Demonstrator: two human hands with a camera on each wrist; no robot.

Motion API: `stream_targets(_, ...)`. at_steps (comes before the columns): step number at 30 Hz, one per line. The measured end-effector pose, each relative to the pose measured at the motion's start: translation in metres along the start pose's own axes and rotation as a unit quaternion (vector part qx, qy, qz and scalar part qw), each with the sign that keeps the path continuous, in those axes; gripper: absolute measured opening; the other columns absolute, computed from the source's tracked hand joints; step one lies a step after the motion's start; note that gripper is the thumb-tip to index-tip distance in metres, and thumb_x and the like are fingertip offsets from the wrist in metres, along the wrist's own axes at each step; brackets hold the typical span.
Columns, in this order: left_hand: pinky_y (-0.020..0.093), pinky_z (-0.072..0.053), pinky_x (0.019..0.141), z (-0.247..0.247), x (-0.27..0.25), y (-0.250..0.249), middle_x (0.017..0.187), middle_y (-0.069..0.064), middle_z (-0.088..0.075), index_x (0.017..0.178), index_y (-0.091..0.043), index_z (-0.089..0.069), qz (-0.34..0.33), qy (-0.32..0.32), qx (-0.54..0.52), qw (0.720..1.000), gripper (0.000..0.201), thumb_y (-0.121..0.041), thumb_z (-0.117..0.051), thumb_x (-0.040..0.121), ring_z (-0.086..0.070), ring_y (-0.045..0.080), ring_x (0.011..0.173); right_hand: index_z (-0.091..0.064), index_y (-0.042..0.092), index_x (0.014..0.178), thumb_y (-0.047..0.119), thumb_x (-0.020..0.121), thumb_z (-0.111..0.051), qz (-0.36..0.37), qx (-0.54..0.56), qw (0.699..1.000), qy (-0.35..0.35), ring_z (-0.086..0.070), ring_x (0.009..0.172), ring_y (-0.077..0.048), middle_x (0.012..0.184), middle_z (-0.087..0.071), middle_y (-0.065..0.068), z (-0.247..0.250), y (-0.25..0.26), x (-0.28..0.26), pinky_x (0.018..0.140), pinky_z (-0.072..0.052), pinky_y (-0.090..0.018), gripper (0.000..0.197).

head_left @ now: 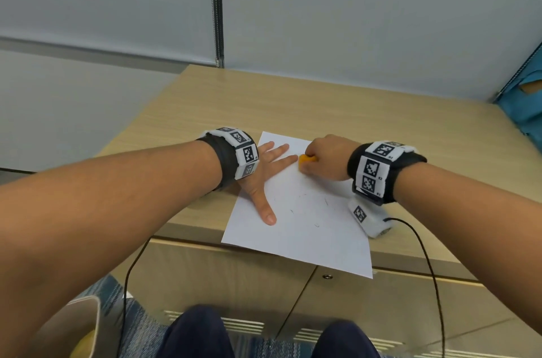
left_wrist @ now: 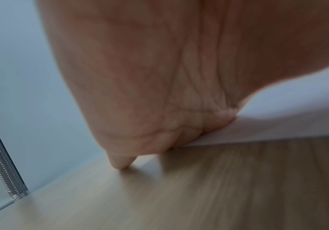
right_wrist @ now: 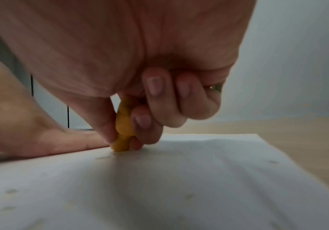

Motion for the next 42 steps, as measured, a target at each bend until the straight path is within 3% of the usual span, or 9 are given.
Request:
stream_targets(7, 0.060, 0.006, 0.116, 0.002, -0.004, -0.001, 0.158, -0.005, 0.037, 0.147, -0.039, 0.032, 0.000, 0.004, -0.005, 1.000, 0.156, -0.094, -0.064, 0.038, 0.027, 0.027, 0.148, -0.048, 0.020, 0.071, 0.043, 0.104, -0.045, -0.024, 0.083, 0.996, -0.036, -0.046, 0.064, -0.015, 0.074, -0.053, 0.000, 0.023, -0.023, -0.025, 0.057, -0.033, -0.030, 0.040)
stream_targets(14, 0.059, 0.004, 0.119, 0.001, -0.008, -0.005, 0.159, -0.008, 0.034, 0.149, -0.040, 0.029, 0.021, -0.009, -0.030, 0.999, 0.167, -0.104, -0.050, 0.016, 0.025, 0.025, 0.149, -0.047, 0.012, 0.073, 0.036, 0.101, -0.049, -0.057, 0.072, 0.996, 0.007, -0.047, 0.061, -0.022, 0.071, -0.053, -0.005, -0.005, -0.041, -0.060, 0.062, -0.039, -0.032, 0.038)
stream_targets(18, 0.054, 0.000, 0.121, 0.005, -0.025, -0.008, 0.162, -0.004, 0.027, 0.153, -0.034, 0.023, 0.060, 0.019, -0.030, 0.998, 0.139, -0.098, -0.051, 0.054, 0.012, 0.027, 0.152, -0.055, 0.007, 0.076, 0.035, 0.099, -0.051, -0.060, 0.061, 0.996, -0.001, -0.053, 0.063, -0.025, 0.077, -0.060, -0.010, -0.006, -0.040, -0.059, 0.065, -0.048, -0.033, 0.036)
stream_targets(21, 0.046, -0.009, 0.121, 0.013, -0.044, -0.011, 0.167, 0.000, 0.008, 0.158, -0.028, 0.009, 0.067, 0.027, -0.003, 0.997, 0.116, -0.088, -0.045, 0.074, -0.006, 0.026, 0.153, -0.067, 0.002, 0.095, 0.036, 0.100, -0.053, -0.056, 0.051, 0.997, -0.004, -0.064, 0.078, -0.029, 0.091, -0.070, -0.014, 0.000, -0.041, -0.050, 0.077, -0.054, -0.036, 0.037)
stream_targets(25, 0.043, -0.013, 0.121, 0.027, -0.058, -0.011, 0.164, -0.002, -0.020, 0.159, -0.025, -0.014, 0.050, 0.028, -0.008, 0.998, 0.103, -0.083, -0.046, 0.079, -0.019, 0.020, 0.150, -0.068, 0.001, 0.104, 0.034, 0.101, -0.054, -0.037, 0.051, 0.998, 0.002, -0.060, 0.079, -0.027, 0.103, -0.071, -0.017, 0.004, -0.035, -0.039, 0.072, -0.045, -0.033, 0.036)
stream_targets(28, 0.040, -0.018, 0.118, 0.046, -0.055, -0.010, 0.160, -0.006, -0.031, 0.158, -0.029, -0.017, 0.044, -0.008, -0.022, 0.999, 0.100, -0.079, -0.052, 0.080, -0.026, 0.019, 0.147, -0.067, 0.002, 0.108, 0.034, 0.101, -0.055, -0.024, 0.069, 0.997, -0.002, -0.057, 0.080, -0.026, 0.105, -0.069, -0.017, 0.004, -0.031, -0.037, 0.072, -0.043, -0.034, 0.035)
stream_targets(31, 0.046, -0.011, 0.122, 0.049, -0.035, -0.024, 0.167, -0.004, -0.005, 0.158, -0.033, 0.000, 0.004, -0.024, -0.022, 0.999, 0.112, -0.078, -0.059, 0.076, -0.008, 0.021, 0.152, -0.068, 0.005, 0.104, 0.037, 0.100, -0.053, -0.008, 0.064, 0.998, -0.015, -0.063, 0.089, -0.031, 0.101, -0.069, -0.015, 0.002, -0.028, -0.037, 0.078, -0.050, -0.039, 0.035)
stream_targets(34, 0.060, 0.001, 0.119, 0.026, -0.010, -0.038, 0.162, -0.008, 0.027, 0.151, -0.040, 0.023, -0.041, 0.014, -0.008, 0.999, 0.131, -0.084, -0.064, 0.064, 0.019, 0.026, 0.150, -0.066, 0.006, 0.095, 0.037, 0.100, -0.050, -0.004, 0.041, 0.999, -0.023, -0.059, 0.078, -0.030, 0.091, -0.068, -0.014, 0.002, -0.022, -0.035, 0.068, -0.046, -0.037, 0.035)
stream_targets(42, 0.069, 0.006, 0.113, 0.009, 0.010, -0.022, 0.156, -0.008, 0.040, 0.146, -0.048, 0.027, -0.003, -0.001, 0.028, 1.000, 0.144, -0.096, -0.058, 0.041, 0.031, 0.030, 0.146, -0.059, 0.016, 0.108, 0.043, 0.103, -0.037, 0.010, -0.057, 0.998, -0.003, -0.057, 0.083, -0.025, 0.083, -0.052, 0.001, -0.006, 0.008, -0.029, 0.066, -0.041, -0.034, 0.035)
Point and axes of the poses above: each hand's wrist, its own x-axis towards the middle knuckle, its own z-axis out of the back of the hand, y = z × x, the point moved 10 cm from there along x, towards the middle knuckle
